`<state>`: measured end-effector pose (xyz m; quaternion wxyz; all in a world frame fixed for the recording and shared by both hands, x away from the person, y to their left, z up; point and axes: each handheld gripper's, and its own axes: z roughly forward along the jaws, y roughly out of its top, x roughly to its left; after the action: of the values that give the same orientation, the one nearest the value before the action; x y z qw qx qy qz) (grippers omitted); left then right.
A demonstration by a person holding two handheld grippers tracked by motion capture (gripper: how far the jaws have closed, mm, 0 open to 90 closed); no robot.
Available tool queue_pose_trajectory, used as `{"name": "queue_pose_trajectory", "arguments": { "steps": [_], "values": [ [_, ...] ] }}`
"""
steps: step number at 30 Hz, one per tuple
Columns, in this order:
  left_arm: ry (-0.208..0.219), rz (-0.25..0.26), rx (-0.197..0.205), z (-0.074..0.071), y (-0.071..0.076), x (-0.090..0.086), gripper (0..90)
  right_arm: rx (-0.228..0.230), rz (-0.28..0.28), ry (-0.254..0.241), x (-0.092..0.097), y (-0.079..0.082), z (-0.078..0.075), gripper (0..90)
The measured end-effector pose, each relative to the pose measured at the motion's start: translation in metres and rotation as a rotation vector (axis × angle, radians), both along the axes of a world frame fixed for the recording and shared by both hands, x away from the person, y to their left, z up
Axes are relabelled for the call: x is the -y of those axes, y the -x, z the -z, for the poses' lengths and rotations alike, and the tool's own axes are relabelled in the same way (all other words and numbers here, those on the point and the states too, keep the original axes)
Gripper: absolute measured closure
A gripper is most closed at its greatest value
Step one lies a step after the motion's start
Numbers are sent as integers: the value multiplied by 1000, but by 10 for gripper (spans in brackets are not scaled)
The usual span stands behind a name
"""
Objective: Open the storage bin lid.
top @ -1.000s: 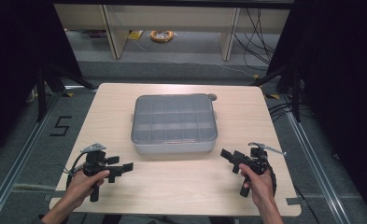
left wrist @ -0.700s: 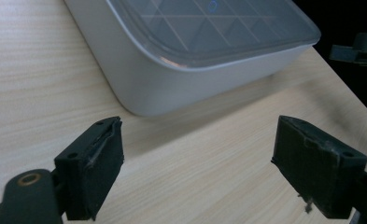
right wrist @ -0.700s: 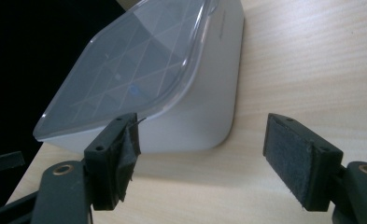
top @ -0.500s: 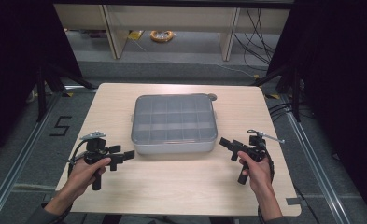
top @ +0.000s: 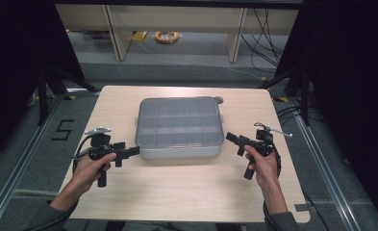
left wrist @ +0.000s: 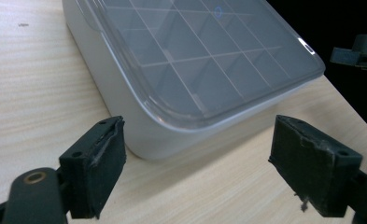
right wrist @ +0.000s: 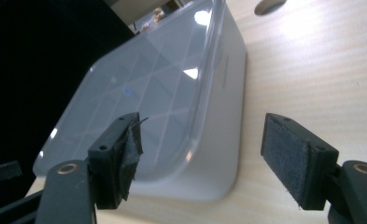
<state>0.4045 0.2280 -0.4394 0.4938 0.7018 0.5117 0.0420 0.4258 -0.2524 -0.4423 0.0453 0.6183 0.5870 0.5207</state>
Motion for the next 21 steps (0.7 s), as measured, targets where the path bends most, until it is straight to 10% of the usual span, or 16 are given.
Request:
{"name": "queue_pose_trajectory", "arguments": {
  "steps": [21],
  "values": [
    [0,-81,-5,-8,-43,7,175,3,-16,27,-26,-39,-8,307]
  ]
}}
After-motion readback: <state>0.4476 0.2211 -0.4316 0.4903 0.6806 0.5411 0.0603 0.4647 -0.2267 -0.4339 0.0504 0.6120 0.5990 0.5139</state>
